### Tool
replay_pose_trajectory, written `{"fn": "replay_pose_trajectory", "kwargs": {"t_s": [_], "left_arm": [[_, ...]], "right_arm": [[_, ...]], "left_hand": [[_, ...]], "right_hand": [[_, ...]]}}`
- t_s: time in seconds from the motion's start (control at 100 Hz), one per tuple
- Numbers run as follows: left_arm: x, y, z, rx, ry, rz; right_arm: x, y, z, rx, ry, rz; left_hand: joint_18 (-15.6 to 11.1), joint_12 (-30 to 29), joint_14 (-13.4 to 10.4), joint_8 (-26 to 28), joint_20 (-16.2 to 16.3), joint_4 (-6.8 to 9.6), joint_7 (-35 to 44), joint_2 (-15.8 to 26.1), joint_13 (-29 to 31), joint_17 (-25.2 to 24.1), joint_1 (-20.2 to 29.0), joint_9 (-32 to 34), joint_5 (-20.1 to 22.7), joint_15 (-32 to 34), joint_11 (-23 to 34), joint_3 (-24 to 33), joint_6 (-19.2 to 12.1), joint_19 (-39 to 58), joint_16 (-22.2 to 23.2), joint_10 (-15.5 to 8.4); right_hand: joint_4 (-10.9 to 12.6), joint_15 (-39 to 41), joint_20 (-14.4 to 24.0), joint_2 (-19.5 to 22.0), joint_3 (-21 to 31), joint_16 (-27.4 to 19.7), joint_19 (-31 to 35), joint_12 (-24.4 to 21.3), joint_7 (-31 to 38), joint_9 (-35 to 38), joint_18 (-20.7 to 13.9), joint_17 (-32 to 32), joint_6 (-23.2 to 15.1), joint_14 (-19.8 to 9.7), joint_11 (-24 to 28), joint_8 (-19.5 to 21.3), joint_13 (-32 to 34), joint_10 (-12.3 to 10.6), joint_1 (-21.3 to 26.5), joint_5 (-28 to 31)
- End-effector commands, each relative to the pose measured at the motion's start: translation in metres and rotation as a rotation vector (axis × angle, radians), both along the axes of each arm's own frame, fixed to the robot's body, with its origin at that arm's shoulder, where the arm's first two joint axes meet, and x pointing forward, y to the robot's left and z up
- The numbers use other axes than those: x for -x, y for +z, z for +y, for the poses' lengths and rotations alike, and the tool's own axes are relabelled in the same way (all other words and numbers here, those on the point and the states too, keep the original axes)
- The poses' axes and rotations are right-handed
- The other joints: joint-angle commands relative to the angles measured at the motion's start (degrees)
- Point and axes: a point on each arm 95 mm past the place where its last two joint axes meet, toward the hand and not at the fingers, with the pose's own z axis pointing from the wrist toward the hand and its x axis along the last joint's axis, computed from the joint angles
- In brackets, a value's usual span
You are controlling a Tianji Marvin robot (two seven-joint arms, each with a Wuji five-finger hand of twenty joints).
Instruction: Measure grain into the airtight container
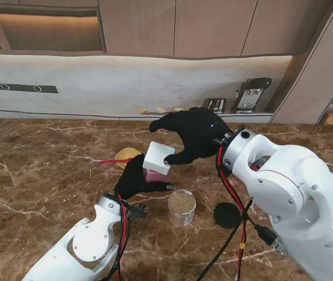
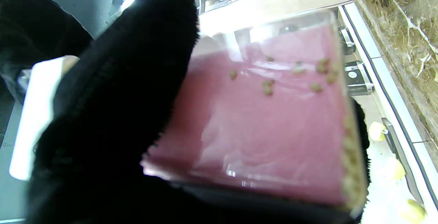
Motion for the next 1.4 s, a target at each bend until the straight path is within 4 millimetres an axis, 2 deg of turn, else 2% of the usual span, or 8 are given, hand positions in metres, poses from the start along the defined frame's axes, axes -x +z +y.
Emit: {"fn": "replay_pose_trajectory", "kwargs": {"t_s": [0.0, 0.26, 0.58, 0.72, 1.01, 1.13, 1.23, 1.39], "left_arm": [[0.002, -0.001, -0.001, -0.002, -0.002, 0.004], [0.001, 0.001, 0.000, -0.006, -0.006, 0.002], [0.002, 0.000, -0.001, -0.012, -0.015, 0.003], [0.001, 0.000, -0.001, -0.012, -0.015, 0.001], [0.001, 0.000, -0.002, -0.008, -0.013, -0.001], [0.002, -0.001, -0.003, -0.006, -0.013, -0.001], [0.002, 0.000, -0.003, -0.003, -0.013, -0.002], [0.002, 0.000, -0.003, -0.002, -0.012, -0.003]], "right_arm": [[0.001, 0.005, -0.004, 0.019, 0.013, -0.003], [-0.001, 0.005, -0.008, 0.085, 0.088, 0.073], [-0.005, -0.008, 0.002, 0.159, 0.137, 0.106], [-0.007, -0.011, 0.007, 0.169, 0.145, 0.113], [-0.008, -0.016, 0.014, 0.137, 0.122, 0.097], [-0.009, -0.018, 0.017, 0.119, 0.106, 0.091], [-0.011, -0.022, 0.021, 0.090, 0.088, 0.056], [-0.015, -0.028, 0.026, 0.057, 0.074, 0.023]], "left_hand": [[-3.72, 0.38, -3.89, 0.87, -0.07, -0.79, 23.87, 30.30, 5.91, 0.42, 13.28, 5.15, 16.22, 5.62, 6.98, 20.57, -17.20, 0.98, 2.70, -7.85], [-3.88, 0.29, -3.98, 0.92, -0.10, -0.77, 23.96, 30.36, 5.99, 0.52, 13.28, 5.09, 16.19, 5.70, 7.07, 20.49, -17.36, 1.01, 2.65, -7.86], [-3.79, 0.41, -3.92, 0.95, -0.14, -0.76, 23.99, 30.29, 5.96, 0.52, 13.31, 5.09, 16.16, 5.69, 7.12, 20.53, -17.24, 0.97, 2.69, -7.75], [-3.71, 0.54, -3.81, 0.94, -0.15, -0.77, 23.94, 30.35, 5.94, 0.39, 13.26, 5.08, 16.18, 5.68, 7.14, 20.55, -17.20, 0.91, 2.72, -7.66], [-3.65, 0.64, -3.81, 0.94, -0.12, -0.81, 23.91, 30.21, 5.86, 0.30, 13.32, 5.16, 16.22, 5.61, 7.08, 20.56, -17.11, 0.87, 2.76, -7.58], [-3.67, 0.57, -3.78, 0.93, -0.13, -0.82, 23.89, 30.26, 5.85, 0.25, 13.35, 5.16, 16.28, 5.57, 7.02, 20.59, -17.10, 0.82, 2.75, -7.69], [-3.70, 0.48, -3.93, 0.92, -0.15, -0.85, 23.87, 30.28, 5.82, 0.16, 13.32, 5.17, 16.23, 5.52, 7.00, 20.56, -17.22, 0.71, 2.72, -7.72], [-3.70, 0.33, -3.95, 0.94, -0.14, -0.85, 23.94, 30.22, 5.92, 0.16, 13.36, 5.18, 16.24, 5.56, 7.04, 20.55, -17.30, 0.69, 2.73, -7.78]], "right_hand": [[-0.75, -1.28, 2.91, -4.08, 18.54, -1.07, -2.53, -1.42, -2.23, -2.69, -0.35, -1.23, -0.56, -0.61, -1.42, -0.62, -2.88, -0.64, -2.76, -2.77], [-2.44, -1.98, 3.88, -9.04, 32.93, -1.22, -4.74, -1.57, -4.13, -7.54, -0.91, -1.84, -4.52, -0.80, -2.41, -0.20, -5.72, 0.26, 4.24, -5.41], [-3.89, -1.58, 4.87, -9.52, 32.73, -0.45, -5.88, -0.75, -3.60, -8.97, -1.18, -2.63, -15.17, -2.42, -1.59, 3.00, -7.01, -1.11, 9.34, -5.93], [-4.84, -0.92, 5.99, -8.78, 28.73, 0.48, -5.84, 0.06, -0.77, -8.51, -1.12, -2.51, -16.94, -2.66, -0.87, 6.76, -6.91, -1.46, 6.55, -3.22], [-7.22, 0.93, 7.70, -5.42, 15.81, 1.96, -3.56, 1.14, 6.71, -4.26, -0.56, -0.56, -15.01, -2.67, 0.25, 12.46, -4.36, -1.80, -3.34, 3.94], [-7.33, 1.88, 8.22, -2.83, 10.63, 2.41, -1.78, 1.38, 8.29, -1.41, -0.75, 0.92, -10.50, -2.60, 0.83, 12.53, -2.52, -1.54, -7.71, 8.19], [-7.21, 2.69, 8.63, -1.87, 9.05, 2.63, 0.16, 1.62, 10.15, 1.94, -1.45, 2.92, -5.93, -3.00, 1.91, 12.47, -0.37, -1.54, -9.67, 13.33], [-7.64, 3.65, 9.44, -2.82, 7.61, 2.78, 3.68, 1.72, 13.78, 6.17, -1.87, 5.08, -5.61, -2.44, 3.12, 12.45, 1.83, -1.70, -12.59, 20.94]]}}
